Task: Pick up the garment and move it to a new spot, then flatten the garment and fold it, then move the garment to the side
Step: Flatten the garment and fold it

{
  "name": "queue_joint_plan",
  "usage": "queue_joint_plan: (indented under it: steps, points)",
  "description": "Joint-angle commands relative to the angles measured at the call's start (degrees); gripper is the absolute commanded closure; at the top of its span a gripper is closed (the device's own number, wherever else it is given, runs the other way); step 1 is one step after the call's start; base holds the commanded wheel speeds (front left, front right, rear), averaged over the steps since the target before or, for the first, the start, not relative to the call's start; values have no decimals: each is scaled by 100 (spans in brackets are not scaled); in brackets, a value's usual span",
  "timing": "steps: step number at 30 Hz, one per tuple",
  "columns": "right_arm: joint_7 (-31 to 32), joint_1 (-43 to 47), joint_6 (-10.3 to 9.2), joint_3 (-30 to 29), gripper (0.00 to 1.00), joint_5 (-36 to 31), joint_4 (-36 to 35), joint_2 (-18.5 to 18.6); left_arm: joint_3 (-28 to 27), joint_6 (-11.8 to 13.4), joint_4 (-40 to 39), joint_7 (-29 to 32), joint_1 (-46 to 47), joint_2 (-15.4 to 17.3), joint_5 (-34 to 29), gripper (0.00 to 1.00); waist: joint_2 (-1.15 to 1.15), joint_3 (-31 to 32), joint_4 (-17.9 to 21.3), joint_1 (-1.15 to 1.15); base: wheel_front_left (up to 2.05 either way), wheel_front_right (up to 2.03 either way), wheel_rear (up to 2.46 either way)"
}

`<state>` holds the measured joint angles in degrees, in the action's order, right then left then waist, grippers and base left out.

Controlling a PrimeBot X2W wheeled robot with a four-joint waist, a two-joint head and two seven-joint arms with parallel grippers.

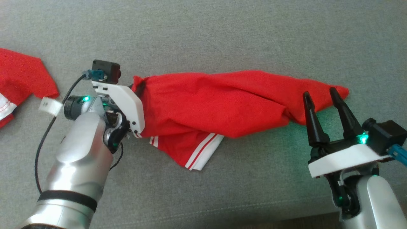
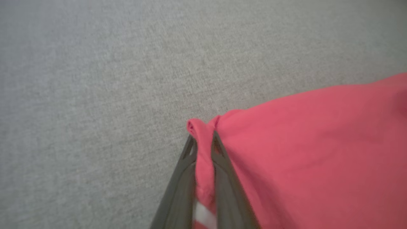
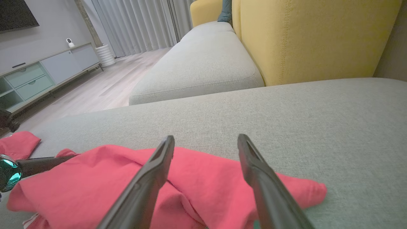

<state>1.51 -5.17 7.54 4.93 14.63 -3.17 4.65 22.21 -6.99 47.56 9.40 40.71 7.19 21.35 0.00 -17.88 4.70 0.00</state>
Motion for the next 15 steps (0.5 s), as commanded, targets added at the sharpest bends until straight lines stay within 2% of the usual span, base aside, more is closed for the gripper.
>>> queue_joint_plan:
  steps: [1,4,15]
  points:
    - [-48,-129,-5,131,0,47,-176,18,-131,92,-73,-154,191,223,-60,100,0,1,9,0,0,0,0]
    - [-60,-160,-5,157,0,87,-142,10,-153,227,-81,-652,364,268,-166,100,0,18,50,0,0,0,0]
    - [-148,-166,-5,185,0,223,12,-42,-103,483,-143,-2218,1376,487,-617,100,0,178,240,0,0,0,0]
